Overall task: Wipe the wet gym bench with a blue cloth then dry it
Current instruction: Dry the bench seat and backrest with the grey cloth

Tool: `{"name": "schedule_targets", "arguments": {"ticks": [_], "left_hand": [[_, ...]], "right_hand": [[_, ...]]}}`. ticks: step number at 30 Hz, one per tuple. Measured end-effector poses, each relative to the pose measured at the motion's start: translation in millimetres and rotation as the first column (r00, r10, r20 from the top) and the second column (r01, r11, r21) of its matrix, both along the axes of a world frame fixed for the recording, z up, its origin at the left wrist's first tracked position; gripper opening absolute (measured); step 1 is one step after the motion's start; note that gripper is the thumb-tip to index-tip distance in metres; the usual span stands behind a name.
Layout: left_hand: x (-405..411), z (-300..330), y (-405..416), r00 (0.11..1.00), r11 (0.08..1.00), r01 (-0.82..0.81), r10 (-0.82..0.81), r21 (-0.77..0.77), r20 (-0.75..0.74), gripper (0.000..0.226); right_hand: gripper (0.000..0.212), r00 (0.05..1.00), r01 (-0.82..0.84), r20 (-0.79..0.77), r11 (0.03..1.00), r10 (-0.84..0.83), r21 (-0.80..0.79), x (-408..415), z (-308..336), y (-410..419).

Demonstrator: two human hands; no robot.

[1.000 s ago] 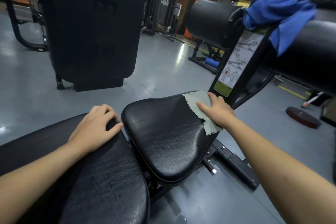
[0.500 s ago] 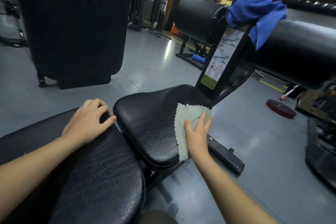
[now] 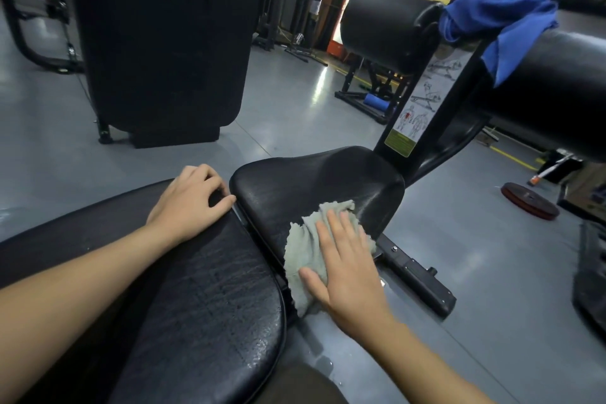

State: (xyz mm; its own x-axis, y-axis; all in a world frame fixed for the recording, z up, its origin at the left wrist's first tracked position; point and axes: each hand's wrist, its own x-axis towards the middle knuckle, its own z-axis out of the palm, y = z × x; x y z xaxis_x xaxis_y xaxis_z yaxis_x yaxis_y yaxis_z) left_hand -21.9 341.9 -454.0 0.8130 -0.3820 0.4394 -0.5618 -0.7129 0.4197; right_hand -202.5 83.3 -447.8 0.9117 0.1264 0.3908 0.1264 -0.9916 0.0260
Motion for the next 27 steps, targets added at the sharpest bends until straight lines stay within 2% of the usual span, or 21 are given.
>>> {"name": "schedule_targets", "arguments": {"ticks": [3,7,11,14,16,21,24,27], "left_hand": [[-0.3,-0.2,0.1,1.000,1.000,-0.010,0.010,-0.002,-0.010,0.020],[-2.1,0.4,0.6,0.999,0.999,-0.013,0.012,-0.035,-0.036,0.014],[-2.7,-0.1,2.3,0.999,0.997,-0.007,0.003,-0.074,-0.049,0.010],[-2.0,-0.8,2.7,0.999,0.996,-0.011,0.007,-0.093,-0.043,0.019],[-1.4,-1.9,2.1,0.999,0.991,-0.025,0.021,-0.129,-0.028,0.014],[1.7,-2.7,0.0,0.999,0.988,-0.050,0.048,-0.143,-0.019,0.018],[3.3,-2.6,0.7,0.999,0.989,-0.050,0.048,-0.139,-0.016,0.016],[2.8,-2.4,1.0,0.999,0.989,-0.050,0.048,-0.136,-0.018,0.016]], "right_hand": [[0.080,0.985,-0.123,-0.140,0.973,0.096,-0.197,23.6,16.6,9.3],[0.081,0.941,-0.201,-0.319,0.945,0.113,-0.260,66.4,33.1,35.6],[0.061,0.904,-0.247,-0.409,0.931,0.123,-0.267,121.1,45.2,51.2],[0.057,0.892,-0.280,-0.423,0.927,0.157,-0.248,159.5,49.2,56.9],[0.058,0.896,-0.269,-0.420,0.929,0.144,-0.254,181.2,52.7,59.4],[0.062,0.880,-0.143,-0.474,0.954,0.000,-0.264,222.5,59.3,70.6],[0.061,0.875,-0.079,-0.483,0.968,-0.048,-0.240,231.6,62.5,74.8],[0.062,0.887,-0.097,-0.462,0.966,-0.027,-0.241,219.8,62.0,70.6]]}}
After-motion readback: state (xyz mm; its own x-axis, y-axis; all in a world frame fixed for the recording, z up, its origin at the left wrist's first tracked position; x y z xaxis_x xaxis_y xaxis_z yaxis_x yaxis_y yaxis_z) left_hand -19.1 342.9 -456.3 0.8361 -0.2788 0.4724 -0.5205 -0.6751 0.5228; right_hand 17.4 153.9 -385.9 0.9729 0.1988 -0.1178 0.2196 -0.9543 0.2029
